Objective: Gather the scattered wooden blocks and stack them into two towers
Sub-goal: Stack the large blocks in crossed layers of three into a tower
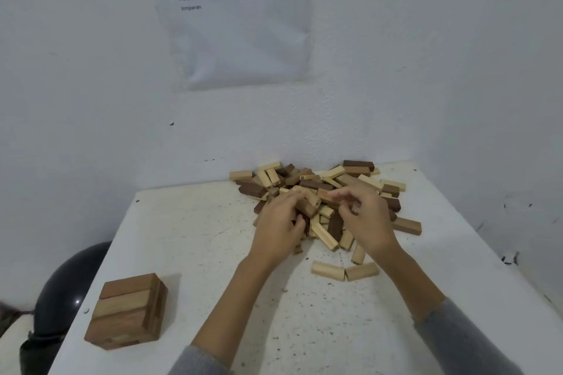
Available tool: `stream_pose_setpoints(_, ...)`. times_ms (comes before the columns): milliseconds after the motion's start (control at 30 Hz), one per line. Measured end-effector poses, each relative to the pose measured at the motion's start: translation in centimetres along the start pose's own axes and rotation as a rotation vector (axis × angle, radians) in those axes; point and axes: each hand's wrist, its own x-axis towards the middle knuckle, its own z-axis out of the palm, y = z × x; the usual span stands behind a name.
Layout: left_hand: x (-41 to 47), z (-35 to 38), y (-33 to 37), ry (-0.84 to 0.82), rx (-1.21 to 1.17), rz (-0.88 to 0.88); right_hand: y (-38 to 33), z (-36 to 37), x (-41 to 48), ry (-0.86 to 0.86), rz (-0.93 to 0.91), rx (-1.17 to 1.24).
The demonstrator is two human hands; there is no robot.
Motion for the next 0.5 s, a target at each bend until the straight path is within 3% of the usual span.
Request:
stream_pose_setpoints(167, 1.4, 0.2, -1.0, -0.021, 0.142, 0.080, 2.1, 1.3, 1.4, -0.023, -0.184, -0.195)
stream_pose_setpoints(500, 1.0, -0.3, -2.0, -0.032, 0.146, 0.127, 3.6, 1.6, 0.8, -0.088, -0.155, -0.266)
